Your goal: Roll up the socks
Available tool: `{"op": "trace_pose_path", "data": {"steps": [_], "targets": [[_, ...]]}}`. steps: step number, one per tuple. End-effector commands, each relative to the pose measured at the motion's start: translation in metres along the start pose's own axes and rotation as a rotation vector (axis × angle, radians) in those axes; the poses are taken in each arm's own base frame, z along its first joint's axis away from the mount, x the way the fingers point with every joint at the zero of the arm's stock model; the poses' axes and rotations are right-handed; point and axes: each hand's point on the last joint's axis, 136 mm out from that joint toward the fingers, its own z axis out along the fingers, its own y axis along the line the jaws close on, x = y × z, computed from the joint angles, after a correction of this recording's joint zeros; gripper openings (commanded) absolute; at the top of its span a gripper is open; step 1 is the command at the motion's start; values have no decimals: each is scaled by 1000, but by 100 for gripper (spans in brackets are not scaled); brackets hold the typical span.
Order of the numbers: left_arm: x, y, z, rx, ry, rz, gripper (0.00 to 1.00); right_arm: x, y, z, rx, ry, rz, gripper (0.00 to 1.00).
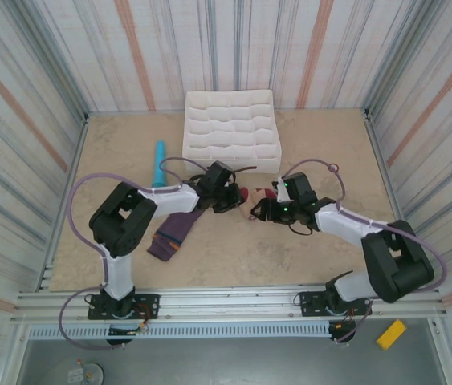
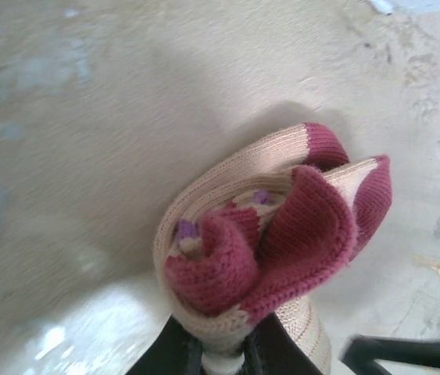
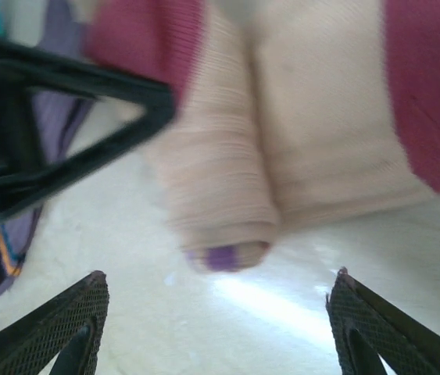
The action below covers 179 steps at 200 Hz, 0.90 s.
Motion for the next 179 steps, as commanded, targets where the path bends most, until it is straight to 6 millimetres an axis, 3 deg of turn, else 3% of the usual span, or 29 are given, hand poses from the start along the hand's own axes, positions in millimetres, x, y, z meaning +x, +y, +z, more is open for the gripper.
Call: {"op": "trace_pose_path", "data": {"steps": [1, 61, 125, 179], "targets": [[21, 36, -14, -118, 48, -35, 0, 2, -1, -10, 174, -30, -214, 78], [40, 61, -31, -163, 67, -76, 0, 6, 45, 5, 328, -154, -610, 79], [47, 68, -39, -165, 65, -87, 0, 15, 55, 41, 358, -153, -690, 75], [49, 71, -42, -170, 67, -88, 0, 23, 48, 63, 362, -102, -678, 63]]}}
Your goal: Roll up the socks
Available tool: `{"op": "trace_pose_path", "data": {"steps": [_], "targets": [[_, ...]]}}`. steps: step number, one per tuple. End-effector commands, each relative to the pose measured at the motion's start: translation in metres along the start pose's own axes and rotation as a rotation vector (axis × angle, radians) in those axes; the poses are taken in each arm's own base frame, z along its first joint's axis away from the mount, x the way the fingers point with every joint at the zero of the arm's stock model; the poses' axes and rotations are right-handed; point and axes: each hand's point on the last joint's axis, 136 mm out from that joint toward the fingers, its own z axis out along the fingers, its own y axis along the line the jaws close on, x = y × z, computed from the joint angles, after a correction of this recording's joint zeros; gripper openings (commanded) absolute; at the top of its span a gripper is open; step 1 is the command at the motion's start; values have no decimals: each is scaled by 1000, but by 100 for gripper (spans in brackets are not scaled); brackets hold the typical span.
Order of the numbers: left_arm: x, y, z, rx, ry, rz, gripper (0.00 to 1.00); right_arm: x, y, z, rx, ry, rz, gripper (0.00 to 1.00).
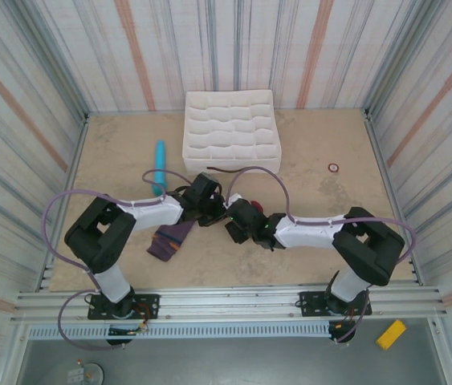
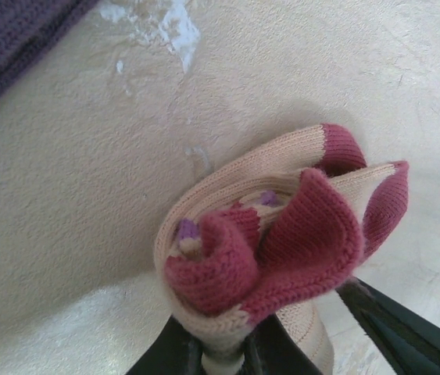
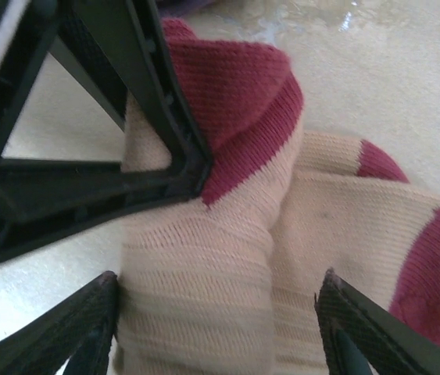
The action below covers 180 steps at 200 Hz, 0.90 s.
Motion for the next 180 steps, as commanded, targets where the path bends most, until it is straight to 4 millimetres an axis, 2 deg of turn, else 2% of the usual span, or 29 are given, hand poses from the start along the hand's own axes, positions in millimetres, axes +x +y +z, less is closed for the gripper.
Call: {"op": "trace_pose_path", "data": {"steps": [1, 30, 51, 73, 96, 111, 123, 139, 180], "targets": [[14, 35, -3, -114, 35, -38, 0, -6, 3, 7, 8, -11, -7, 63], [14, 36, -4, -107, 33, -47, 0, 5, -1, 13, -9, 20, 30, 47], [11, 36, -6, -89, 28, -57, 1, 15, -6, 15, -31, 44, 71, 31], [8, 33, -9, -63, 17, -52, 14, 27, -6, 17, -87, 70, 115, 19], [6, 28, -13, -23, 2, -47, 35, 40, -5, 20, -164, 95, 184, 8], [3, 25, -17, 0, -18, -40, 50, 47, -6, 21, -210, 109, 240, 4], [2, 23, -21, 13, -34, -36, 57, 50, -6, 21, -268, 117, 293, 3], [-1, 18, -26, 37, -57, -20, 61, 52, -7, 22, -340, 126, 374, 1], [-5, 10, -35, 69, -91, 12, 62, 56, -17, 23, -537, 161, 607, 0]]}}
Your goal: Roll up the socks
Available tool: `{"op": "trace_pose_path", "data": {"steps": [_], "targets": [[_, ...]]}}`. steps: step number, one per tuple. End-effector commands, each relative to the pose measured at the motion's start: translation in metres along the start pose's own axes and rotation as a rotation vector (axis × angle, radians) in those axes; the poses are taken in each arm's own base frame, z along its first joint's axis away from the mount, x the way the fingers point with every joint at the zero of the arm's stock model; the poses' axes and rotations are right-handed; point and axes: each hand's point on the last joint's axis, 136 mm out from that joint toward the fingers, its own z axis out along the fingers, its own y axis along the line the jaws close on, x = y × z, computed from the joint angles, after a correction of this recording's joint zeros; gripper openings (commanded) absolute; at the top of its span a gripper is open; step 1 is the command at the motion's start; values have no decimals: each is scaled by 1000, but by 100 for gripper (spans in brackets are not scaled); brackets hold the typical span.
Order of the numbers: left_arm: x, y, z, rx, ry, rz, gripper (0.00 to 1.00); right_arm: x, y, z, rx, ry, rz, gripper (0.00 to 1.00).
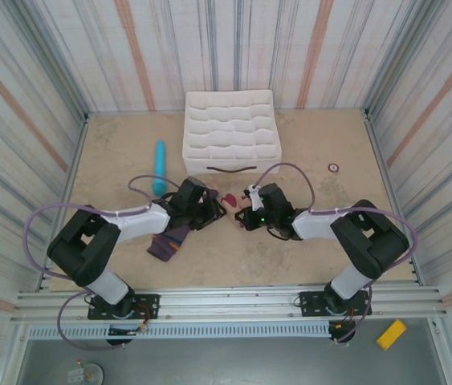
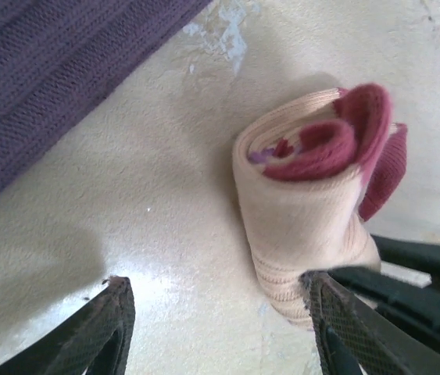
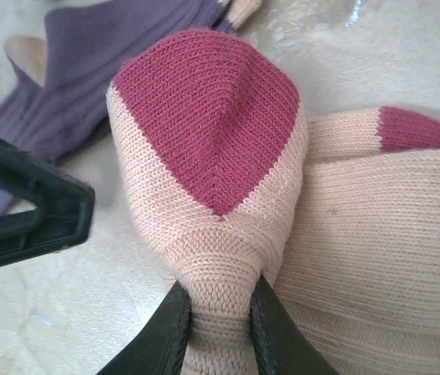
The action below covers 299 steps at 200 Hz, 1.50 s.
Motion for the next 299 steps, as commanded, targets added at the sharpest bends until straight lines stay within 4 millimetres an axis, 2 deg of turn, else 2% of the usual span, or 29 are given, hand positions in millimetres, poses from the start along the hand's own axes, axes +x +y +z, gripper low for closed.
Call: {"op": "trace_pose_path", "data": {"steps": [1, 35, 71, 133, 142, 163, 211, 271, 299], "targets": [[-5, -5, -8, 21, -33, 40, 62, 57, -22, -1, -62, 199, 239, 0], [-6, -7, -3, 33, -32, 41, 61, 52, -36, -7, -156, 182, 417, 0], [-7, -11, 8, 38, -21, 49, 59, 60, -54, -8, -135, 227, 552, 0], [-8, -46, 33, 111, -28, 94, 59, 75, -80, -6, -118, 261, 758, 0], [-9, -49, 38, 125, -31, 93, 55, 76, -83, -6, -111, 263, 779, 0], [-11, -51, 50, 148, -36, 70, 55, 80, -88, -7, -103, 265, 806, 0], [-11, -52, 69, 158, -17, 37, 54, 82, -92, -9, -101, 266, 836, 0], [-2, -51, 85, 172, 6, 6, 47, 75, -92, -6, -122, 243, 852, 0], [5, -49, 93, 180, 28, -27, 40, 67, -90, -5, -143, 224, 846, 0]]}}
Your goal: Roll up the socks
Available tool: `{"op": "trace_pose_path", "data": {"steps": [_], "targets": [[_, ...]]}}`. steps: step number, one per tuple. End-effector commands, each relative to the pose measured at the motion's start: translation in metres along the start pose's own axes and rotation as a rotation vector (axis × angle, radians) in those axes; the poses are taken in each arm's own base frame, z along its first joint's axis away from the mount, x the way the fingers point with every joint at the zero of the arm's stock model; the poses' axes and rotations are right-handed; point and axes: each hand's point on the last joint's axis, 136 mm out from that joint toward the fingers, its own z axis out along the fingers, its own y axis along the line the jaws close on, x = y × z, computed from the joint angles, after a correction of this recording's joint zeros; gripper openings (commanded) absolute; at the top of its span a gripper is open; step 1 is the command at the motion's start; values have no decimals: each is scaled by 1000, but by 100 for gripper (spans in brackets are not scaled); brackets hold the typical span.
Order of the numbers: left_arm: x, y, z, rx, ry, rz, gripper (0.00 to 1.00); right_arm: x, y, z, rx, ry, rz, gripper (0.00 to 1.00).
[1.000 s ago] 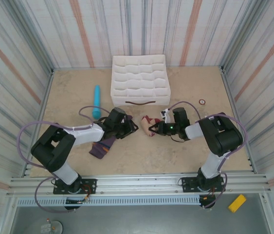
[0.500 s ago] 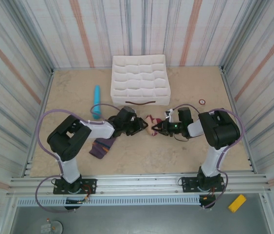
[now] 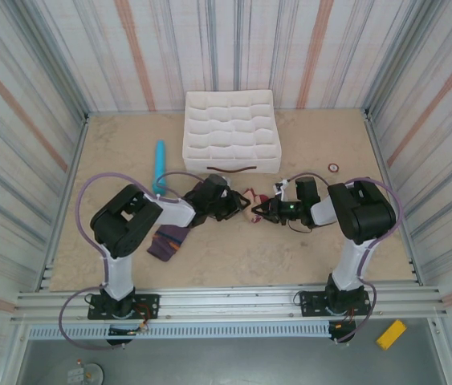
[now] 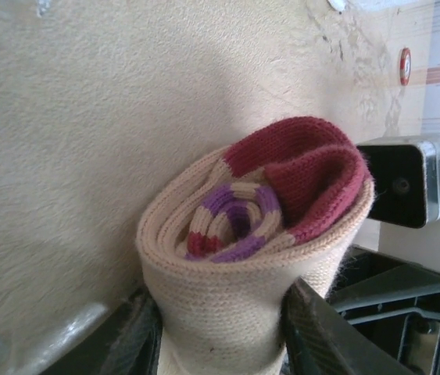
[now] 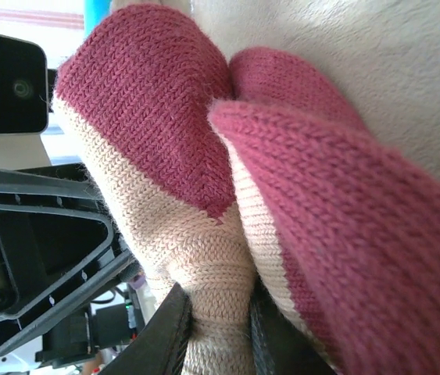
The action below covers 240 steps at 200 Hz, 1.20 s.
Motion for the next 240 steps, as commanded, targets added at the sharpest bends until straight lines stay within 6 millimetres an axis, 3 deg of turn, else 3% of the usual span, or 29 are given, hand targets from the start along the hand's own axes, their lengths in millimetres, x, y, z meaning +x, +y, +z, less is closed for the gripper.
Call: {"op": "trace_pose_path", "data": {"steps": [1, 31, 50, 64, 91, 140, 188, 240], "targets": [[16, 16, 13, -35, 44, -47, 39, 32, -68, -3, 225, 10, 243, 0], [19, 25, 12, -52, 39, -79, 23, 29, -64, -4, 218, 5, 229, 0], [18, 32, 6, -99, 30, -82, 8, 26, -57, -9, 229, -18, 190, 8], [14, 34, -2, -126, 19, -69, 0, 24, -50, -15, 264, -23, 141, 21], [10, 35, -16, -176, 19, -50, 0, 22, -27, -24, 379, -12, -32, 42], [10, 36, -46, -251, 9, -32, 0, 21, 23, -30, 595, -39, -403, 61], [14, 46, -67, -302, 3, -30, 0, 37, 66, -10, 637, -72, -720, 68], [21, 55, -77, -313, -2, -50, 0, 53, 70, 22, 620, -28, -802, 68]]}}
